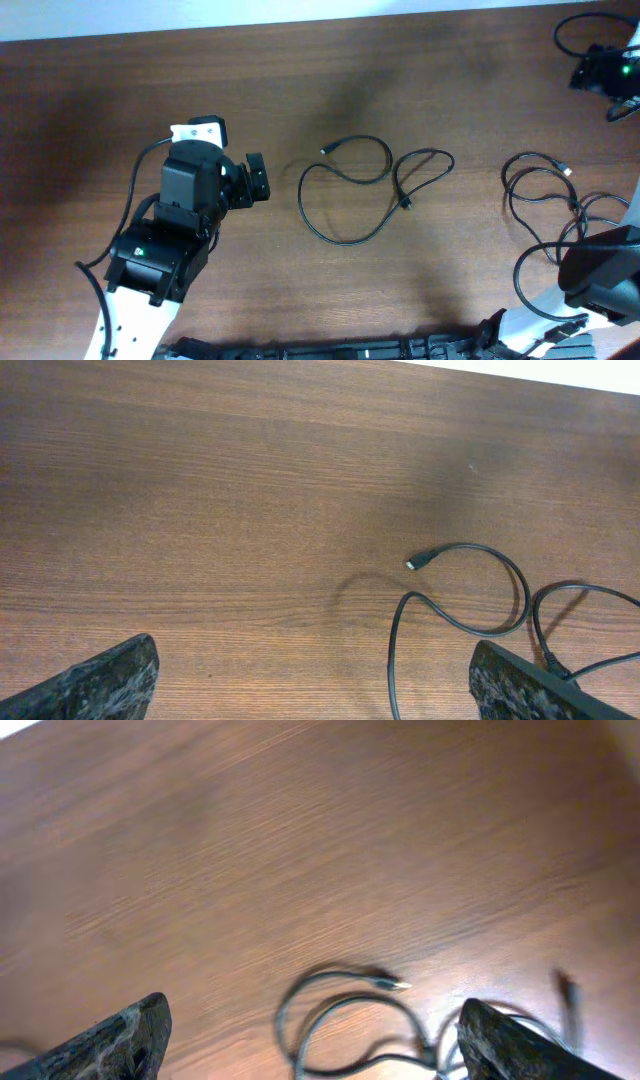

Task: Untangle cables
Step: 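Return the right gripper to the last cable and grasp it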

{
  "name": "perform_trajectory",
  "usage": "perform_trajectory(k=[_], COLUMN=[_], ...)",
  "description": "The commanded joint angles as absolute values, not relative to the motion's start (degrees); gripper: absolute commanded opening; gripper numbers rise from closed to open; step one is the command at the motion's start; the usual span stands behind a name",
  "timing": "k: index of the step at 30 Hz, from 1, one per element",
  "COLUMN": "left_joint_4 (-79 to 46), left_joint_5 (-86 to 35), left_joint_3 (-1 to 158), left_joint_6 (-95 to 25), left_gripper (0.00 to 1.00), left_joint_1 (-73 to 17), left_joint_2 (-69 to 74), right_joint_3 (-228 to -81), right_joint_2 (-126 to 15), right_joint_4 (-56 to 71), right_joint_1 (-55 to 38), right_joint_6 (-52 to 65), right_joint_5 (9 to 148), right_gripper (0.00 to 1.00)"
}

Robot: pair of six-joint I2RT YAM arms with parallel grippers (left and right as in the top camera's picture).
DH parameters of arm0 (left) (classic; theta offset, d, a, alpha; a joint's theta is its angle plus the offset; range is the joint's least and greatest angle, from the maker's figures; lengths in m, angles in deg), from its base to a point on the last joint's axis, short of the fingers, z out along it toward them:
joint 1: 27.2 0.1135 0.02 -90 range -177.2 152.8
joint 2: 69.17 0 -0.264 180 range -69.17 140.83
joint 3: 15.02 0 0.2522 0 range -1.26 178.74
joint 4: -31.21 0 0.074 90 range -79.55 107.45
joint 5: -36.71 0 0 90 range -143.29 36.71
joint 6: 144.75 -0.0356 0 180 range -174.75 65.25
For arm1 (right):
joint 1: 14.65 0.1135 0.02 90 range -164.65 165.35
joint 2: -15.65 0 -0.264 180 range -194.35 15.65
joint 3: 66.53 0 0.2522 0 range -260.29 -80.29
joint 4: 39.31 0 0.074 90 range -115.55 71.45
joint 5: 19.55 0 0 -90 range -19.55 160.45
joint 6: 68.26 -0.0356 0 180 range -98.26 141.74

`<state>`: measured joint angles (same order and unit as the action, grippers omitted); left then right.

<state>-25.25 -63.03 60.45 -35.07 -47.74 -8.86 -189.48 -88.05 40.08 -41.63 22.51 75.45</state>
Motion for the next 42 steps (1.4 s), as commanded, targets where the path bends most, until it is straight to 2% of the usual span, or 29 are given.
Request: perform_trajectory(k=[1,8,14,20,26,34,42], left_joint_4=[-25.2,-25.1,-25.2,-25.2,-25.2,-25.2,-25.2], left_joint_5=[-63.6,-63.6,-63.6,-63.6,-63.6,-63.6,-63.6], left_joint_3=[60.6,60.6,60.6,60.6,60.6,60.6,60.6], left_joint_6=[-35.1,-35.1,-35.1,-35.1,-35.1,-35.1,-35.1], left_gripper=[0.99,0.99,0.99,0.99,0.99,0.99,0.99], left_joint_1=[-47.6,-47.6,-47.6,-47.6,-47.6,-47.6,-47.6], left_joint_2=[-9.1,-9.1,-9.1,-9.1,-9.1,-9.1,-9.1], right_joint_3=[-190.2,-190.2,-186.1,-172.7,-161.7,-160.4,-160.4], right_joint_2=[-87.9,-87.9,-87.9,-87.9,-87.9,-87.9,-87.9], right_joint_4=[42.2,53.6,58.3,55.4,45.2,41.2,40.0], right_joint_1=[-41.7,-41.5,-37.5,-29.8,-20.3,-9.2,-5.4], right_joint_6=[26.4,26.3,25.9,25.9,20.1,17.5,15.0], right_joint_5=[87.3,94.5,94.2,94.2,95.8,95.3,95.3], right_gripper=[0.90,0.91,0.90,0.89,0.89,0.89,0.89])
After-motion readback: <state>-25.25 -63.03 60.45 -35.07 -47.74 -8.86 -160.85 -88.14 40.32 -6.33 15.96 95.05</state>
